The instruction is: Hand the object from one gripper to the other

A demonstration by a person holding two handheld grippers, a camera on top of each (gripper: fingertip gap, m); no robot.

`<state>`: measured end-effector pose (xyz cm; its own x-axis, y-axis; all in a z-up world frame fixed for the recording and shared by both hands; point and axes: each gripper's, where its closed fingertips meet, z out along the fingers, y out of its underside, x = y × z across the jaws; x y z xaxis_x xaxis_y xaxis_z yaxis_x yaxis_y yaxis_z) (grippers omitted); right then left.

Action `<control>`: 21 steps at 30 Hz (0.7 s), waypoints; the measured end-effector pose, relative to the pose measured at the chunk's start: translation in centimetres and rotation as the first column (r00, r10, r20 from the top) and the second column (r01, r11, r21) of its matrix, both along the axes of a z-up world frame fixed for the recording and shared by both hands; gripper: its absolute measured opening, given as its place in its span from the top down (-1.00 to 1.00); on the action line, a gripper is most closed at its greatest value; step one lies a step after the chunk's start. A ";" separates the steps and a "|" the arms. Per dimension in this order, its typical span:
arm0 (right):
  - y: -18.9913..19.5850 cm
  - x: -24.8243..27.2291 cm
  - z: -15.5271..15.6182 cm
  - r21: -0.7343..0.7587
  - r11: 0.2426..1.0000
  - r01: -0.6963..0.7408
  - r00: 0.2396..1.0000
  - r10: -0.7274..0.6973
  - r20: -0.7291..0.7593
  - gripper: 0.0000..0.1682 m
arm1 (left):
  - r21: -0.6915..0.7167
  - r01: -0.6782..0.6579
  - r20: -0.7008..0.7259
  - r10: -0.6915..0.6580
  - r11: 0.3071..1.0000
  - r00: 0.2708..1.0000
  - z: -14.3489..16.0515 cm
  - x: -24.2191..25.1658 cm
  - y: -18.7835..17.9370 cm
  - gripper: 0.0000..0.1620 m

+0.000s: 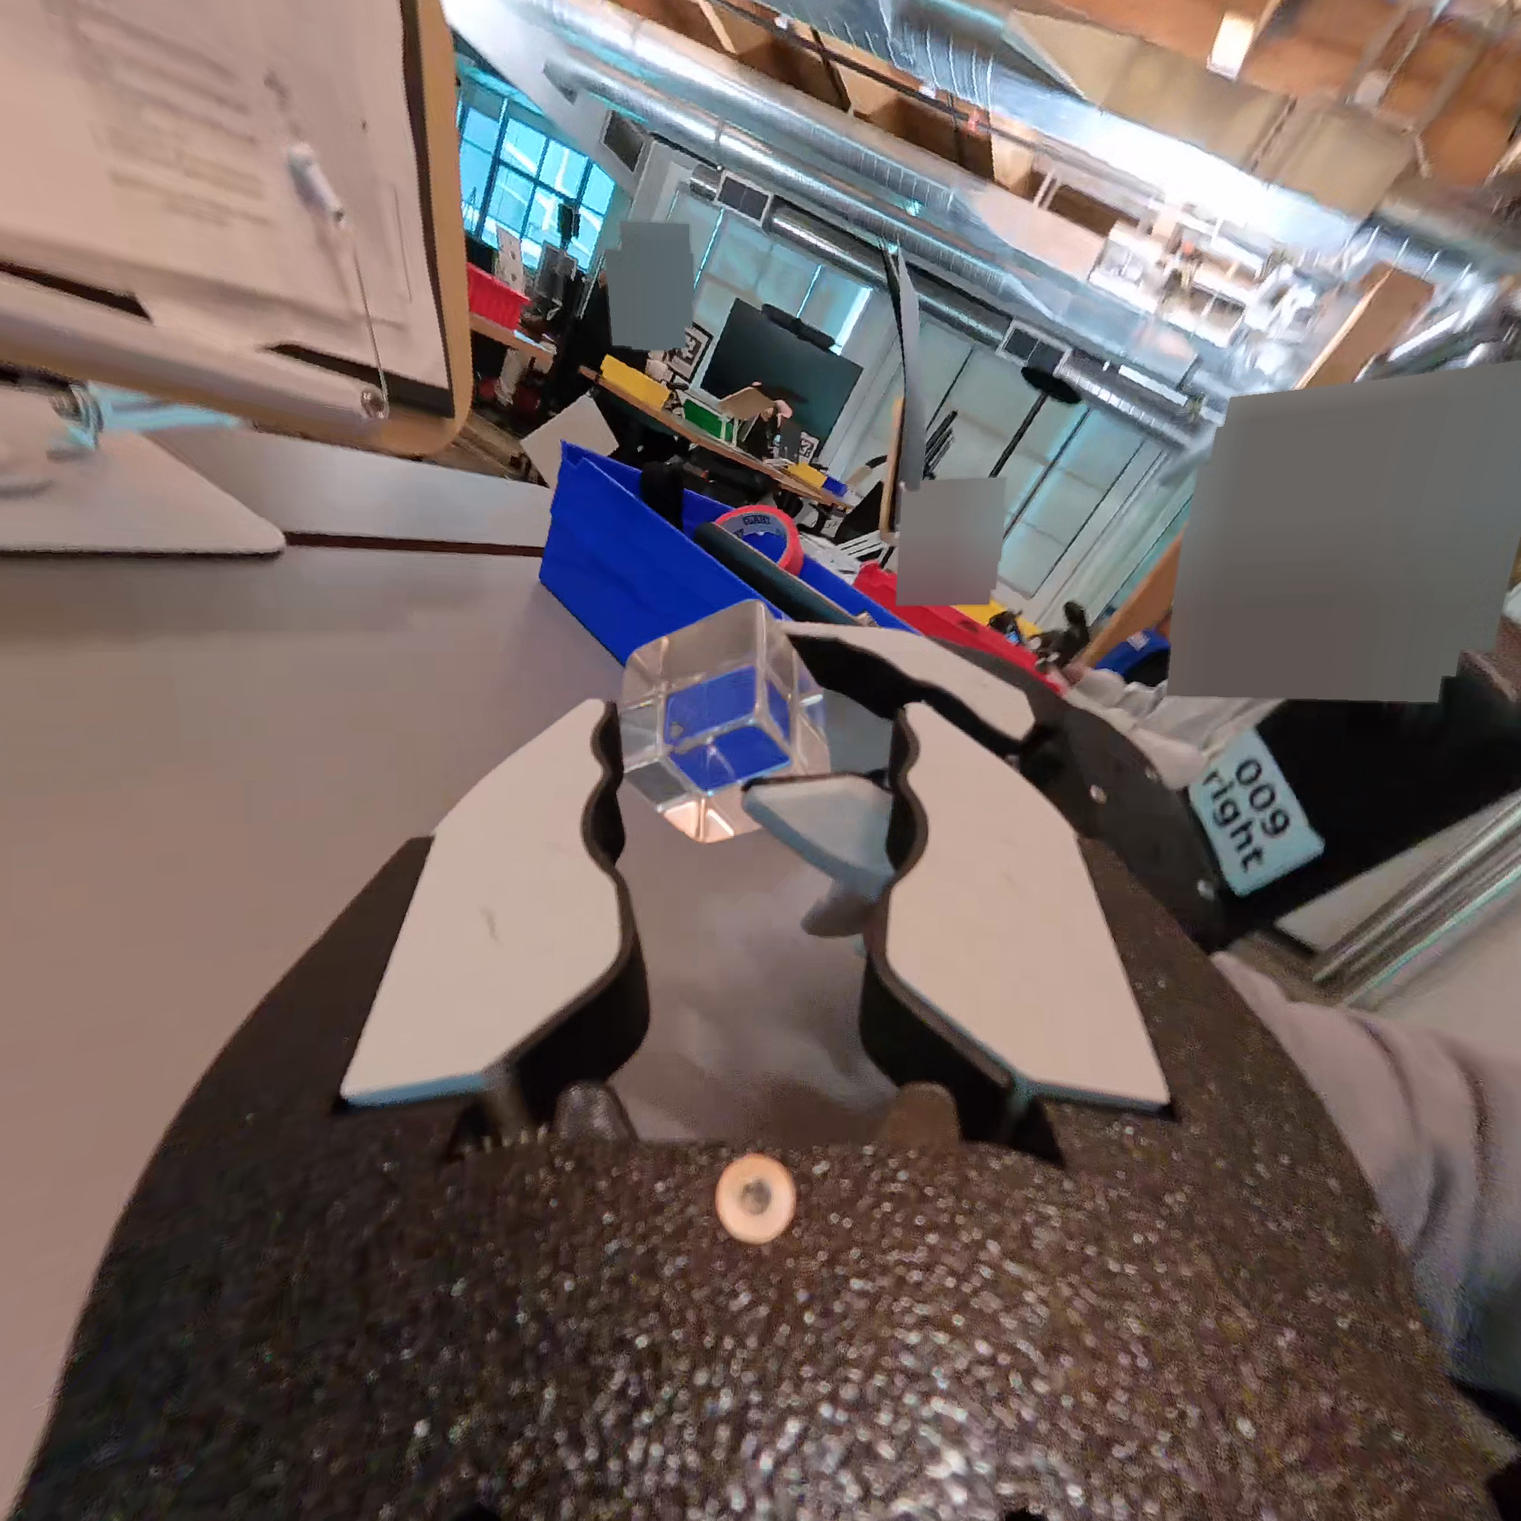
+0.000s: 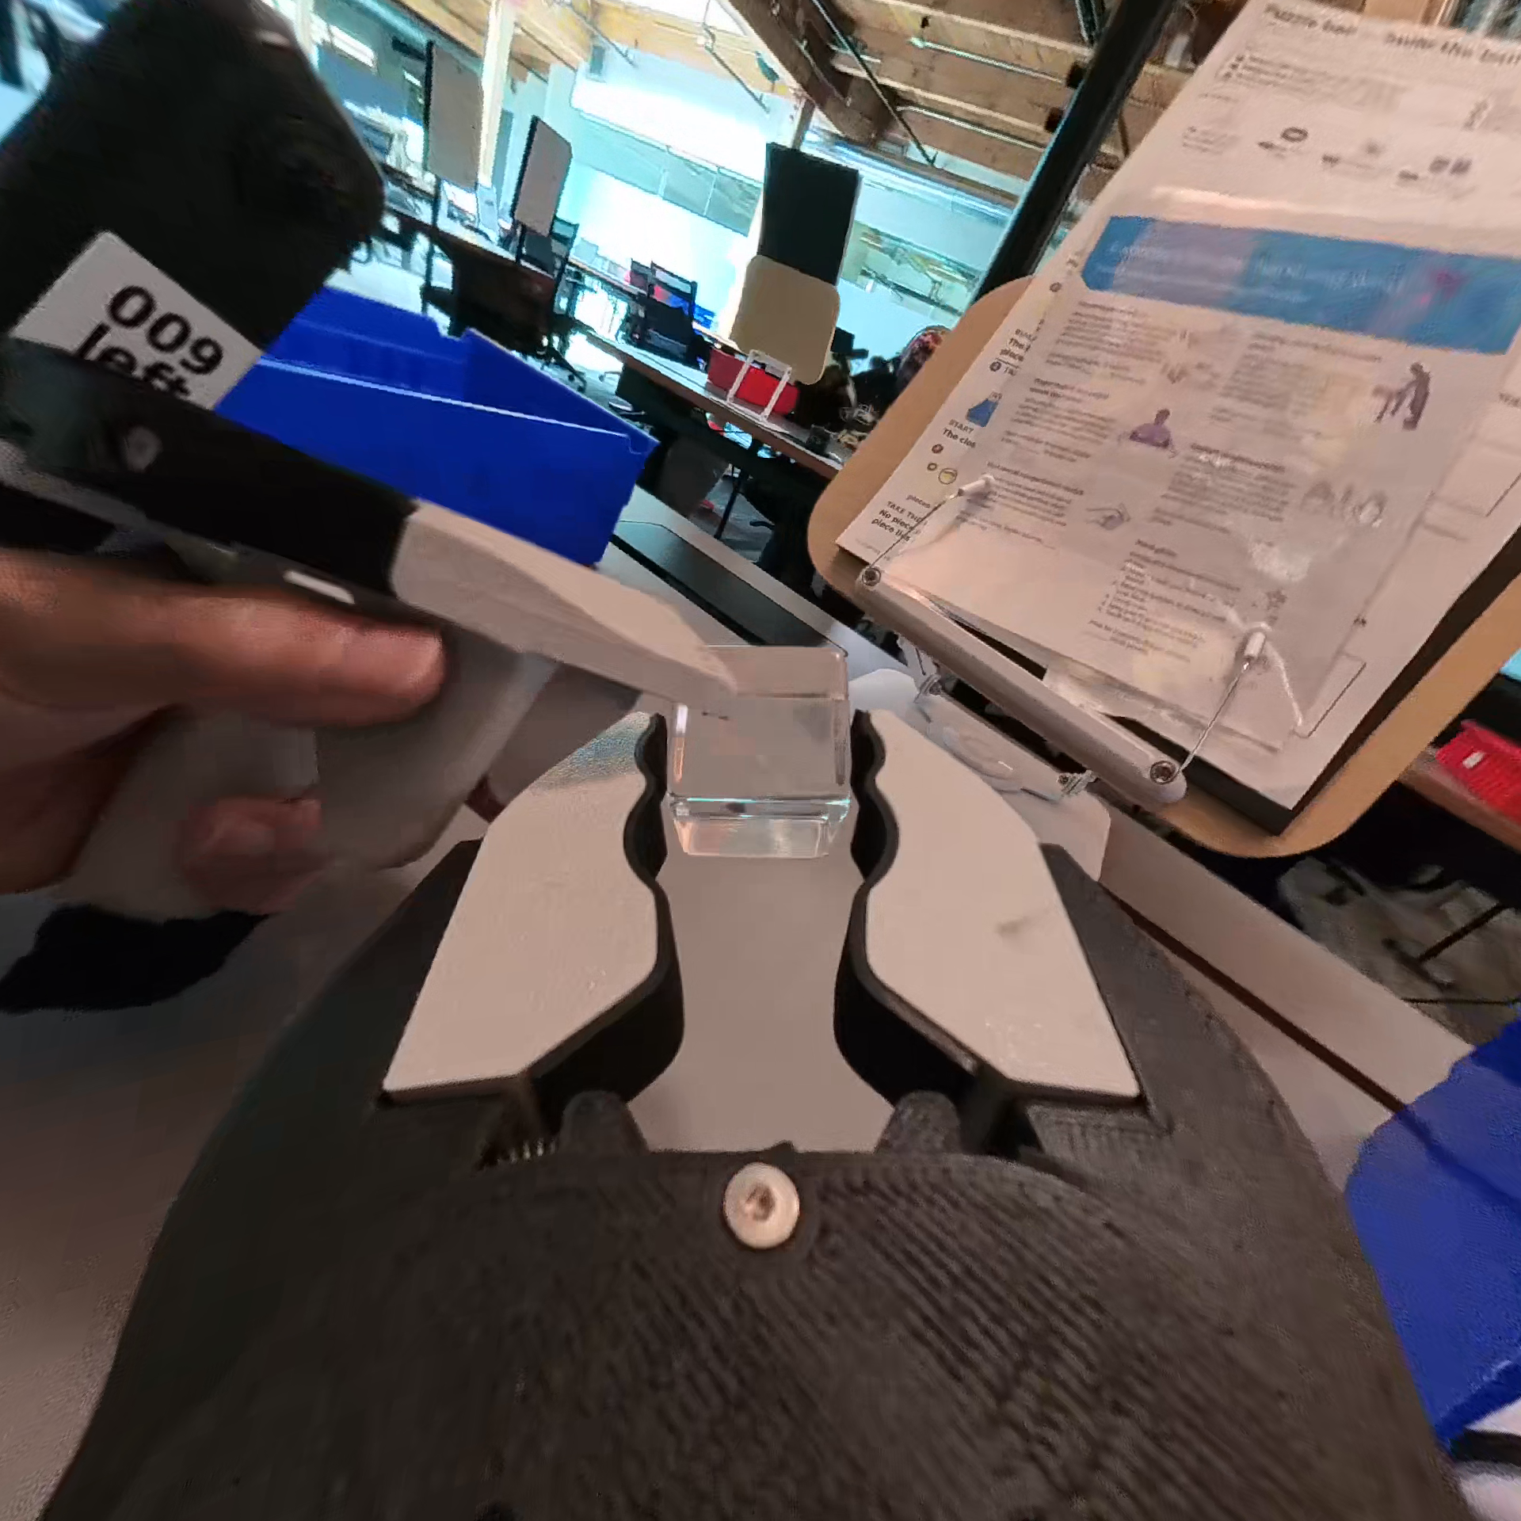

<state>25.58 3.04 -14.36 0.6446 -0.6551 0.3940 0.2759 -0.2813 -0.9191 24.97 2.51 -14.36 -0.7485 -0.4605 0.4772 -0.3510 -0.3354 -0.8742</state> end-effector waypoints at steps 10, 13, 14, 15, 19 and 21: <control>0.5 -1.2 1.5 -0.115 0.992 0.053 0.964 -0.021 0.264 0.49 | -0.360 0.164 -0.323 -0.288 0.919 0.902 -1.1 -0.4 -0.6 0.07; 1.0 -1.6 1.3 -0.141 0.988 0.060 0.957 -0.017 0.290 0.48 | -0.467 0.196 -0.272 -0.351 0.862 0.896 0.2 -1.0 -0.7 0.42; 1.1 -1.7 1.3 -0.142 0.988 0.063 0.956 -0.019 0.292 0.48 | -0.469 0.195 -0.262 -0.347 0.862 0.901 0.3 -1.0 -0.6 0.42; 1.1 -1.6 1.2 -0.146 0.988 0.058 0.959 -0.015 0.282 0.49 | -0.454 0.193 -0.245 -0.330 0.870 0.912 0.2 -1.0 -0.6 0.43; 1.4 -2.4 1.2 -0.066 0.992 -0.108 0.973 0.119 0.199 0.48 | -0.339 0.235 -0.144 -0.297 0.911 0.944 0.0 -1.0 -0.1 0.43; 1.2 -3.1 1.8 0.083 0.962 -0.262 0.965 0.259 0.044 0.33 | -0.292 0.288 -0.070 -0.320 0.912 0.945 0.7 -1.2 0.6 0.43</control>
